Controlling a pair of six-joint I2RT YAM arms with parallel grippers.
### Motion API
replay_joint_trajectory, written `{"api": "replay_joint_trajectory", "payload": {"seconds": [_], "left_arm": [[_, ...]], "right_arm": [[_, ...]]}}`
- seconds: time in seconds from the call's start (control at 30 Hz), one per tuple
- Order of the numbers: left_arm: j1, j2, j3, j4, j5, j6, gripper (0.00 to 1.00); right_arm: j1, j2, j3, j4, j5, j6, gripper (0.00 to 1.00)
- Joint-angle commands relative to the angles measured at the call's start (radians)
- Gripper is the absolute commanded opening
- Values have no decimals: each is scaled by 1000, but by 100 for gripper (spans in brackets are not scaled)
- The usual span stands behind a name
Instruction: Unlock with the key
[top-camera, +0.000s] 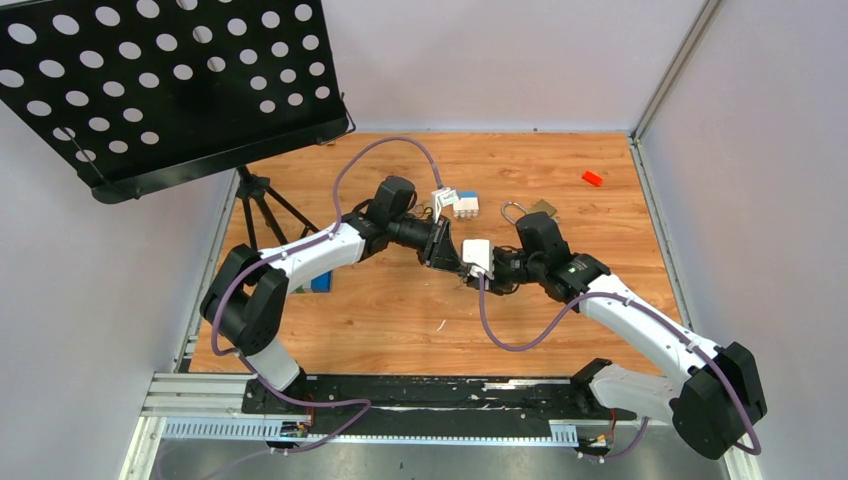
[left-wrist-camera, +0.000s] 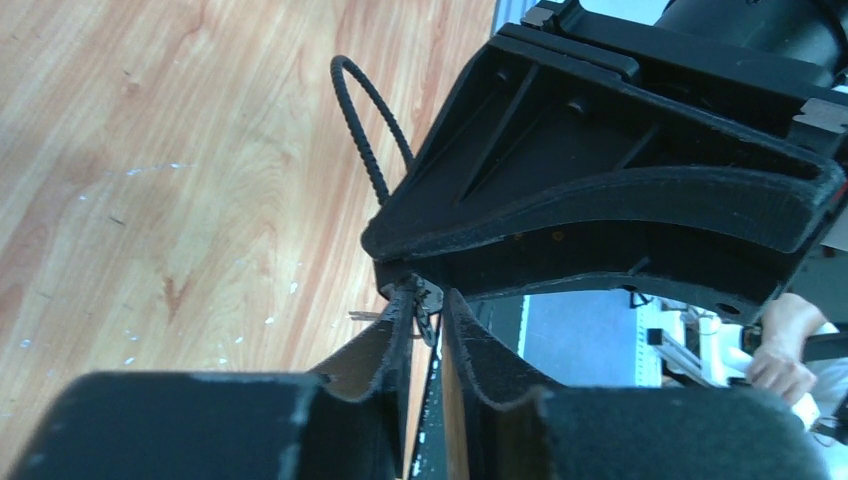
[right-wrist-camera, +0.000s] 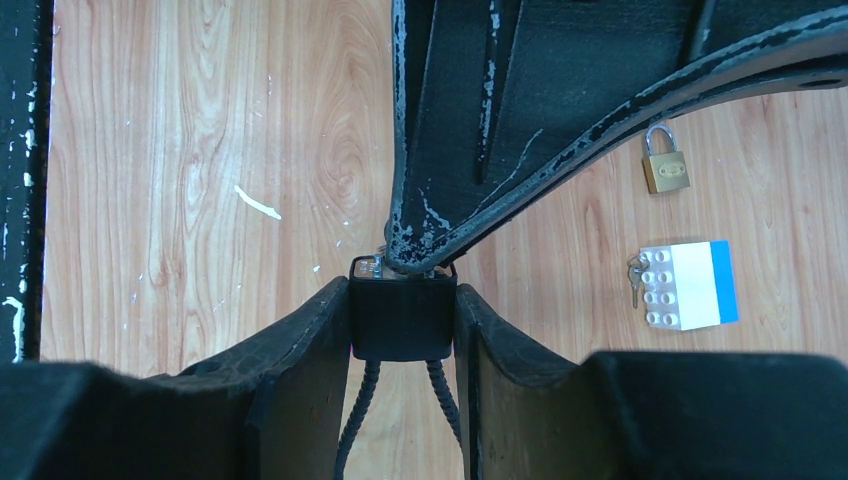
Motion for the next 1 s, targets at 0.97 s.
{"api": "replay_joint_trajectory", "payload": {"seconds": [0.97], "left_arm": [[4,56,-51,136,-24,-198,0]], "right_arm": [[77,29,2,130,202,15,0]]}}
